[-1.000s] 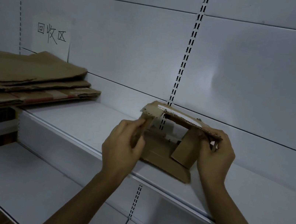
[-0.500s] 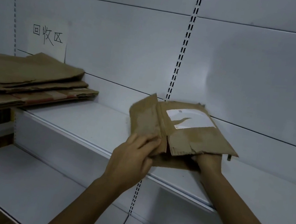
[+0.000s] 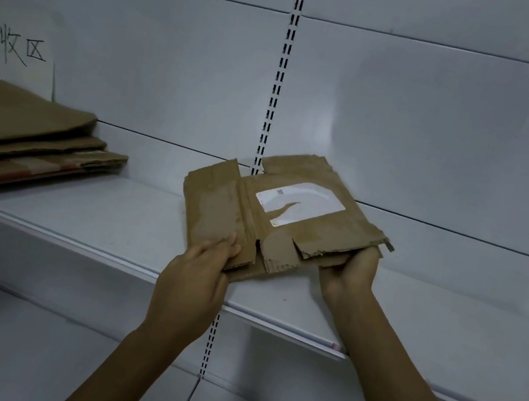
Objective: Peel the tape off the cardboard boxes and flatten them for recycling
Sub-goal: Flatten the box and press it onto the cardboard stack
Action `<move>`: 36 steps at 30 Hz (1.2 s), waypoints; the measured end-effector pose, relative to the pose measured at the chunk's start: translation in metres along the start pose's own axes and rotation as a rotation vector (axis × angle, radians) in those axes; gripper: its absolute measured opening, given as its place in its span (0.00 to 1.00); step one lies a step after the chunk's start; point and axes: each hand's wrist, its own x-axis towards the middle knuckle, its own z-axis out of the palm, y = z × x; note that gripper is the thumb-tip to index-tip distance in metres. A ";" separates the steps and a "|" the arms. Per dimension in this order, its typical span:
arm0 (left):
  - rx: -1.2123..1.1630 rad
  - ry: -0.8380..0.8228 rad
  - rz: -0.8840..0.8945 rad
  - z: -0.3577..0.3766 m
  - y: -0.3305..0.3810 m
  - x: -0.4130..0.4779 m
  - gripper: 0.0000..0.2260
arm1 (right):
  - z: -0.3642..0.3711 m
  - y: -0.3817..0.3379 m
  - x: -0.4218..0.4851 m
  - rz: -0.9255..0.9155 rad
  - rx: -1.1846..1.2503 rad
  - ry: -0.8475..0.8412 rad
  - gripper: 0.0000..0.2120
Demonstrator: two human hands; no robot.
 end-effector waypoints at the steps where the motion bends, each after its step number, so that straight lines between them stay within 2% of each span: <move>1: 0.035 -0.013 0.003 -0.002 0.004 0.002 0.23 | -0.001 -0.001 0.002 0.007 0.037 -0.031 0.15; 3: 0.140 -0.028 0.045 -0.006 0.013 0.008 0.22 | 0.000 -0.001 0.002 0.014 0.078 -0.060 0.14; 7: 0.436 -0.084 0.109 0.001 0.036 0.037 0.35 | 0.007 -0.001 -0.004 0.041 0.122 -0.129 0.16; 11: 0.551 -0.121 0.098 0.008 0.055 0.064 0.34 | 0.008 -0.003 -0.003 0.046 0.121 -0.147 0.17; 15: 0.471 -0.127 0.111 0.021 0.044 0.064 0.35 | 0.004 -0.007 -0.004 0.077 0.178 -0.166 0.18; 17: 0.371 -0.075 0.106 0.030 0.035 0.060 0.35 | 0.005 -0.007 -0.007 0.120 0.157 -0.239 0.27; 19: 0.300 -0.013 0.115 0.030 0.028 0.056 0.32 | 0.009 -0.005 -0.014 0.110 0.016 -0.325 0.36; 21: 0.154 0.019 0.107 0.020 0.025 0.052 0.26 | 0.016 -0.004 -0.022 0.042 -0.146 -0.455 0.41; 23: 0.024 0.037 0.019 0.001 0.026 0.047 0.27 | 0.025 0.002 -0.031 -0.060 -0.338 -0.590 0.42; 26: -0.078 0.130 -0.147 -0.023 0.023 0.044 0.25 | 0.042 0.029 -0.049 -0.244 -0.640 -0.788 0.30; 27: -0.155 0.171 -0.206 -0.033 0.023 0.044 0.20 | 0.049 0.041 -0.056 -0.261 -0.704 -0.871 0.30; 29: -0.449 0.285 -0.434 -0.061 0.023 0.046 0.07 | 0.066 0.063 -0.070 -0.351 -0.844 -1.025 0.38; 30: -0.630 0.374 -0.570 -0.077 0.020 0.046 0.05 | 0.074 0.072 -0.076 -0.428 -0.925 -1.101 0.43; 31: -0.792 0.470 -0.702 -0.094 0.016 0.043 0.04 | 0.081 0.080 -0.082 -0.531 -1.024 -1.183 0.48; 33: -0.998 0.625 -0.885 -0.126 0.004 0.029 0.05 | 0.094 0.094 -0.093 -0.885 -1.205 -1.310 0.53; 34: -1.041 0.676 -0.938 -0.140 -0.003 0.019 0.05 | 0.098 0.103 -0.098 -1.082 -1.226 -1.332 0.52; 36: -1.062 0.732 -0.969 -0.164 -0.014 -0.001 0.08 | 0.108 0.122 -0.109 -1.366 -1.133 -1.301 0.38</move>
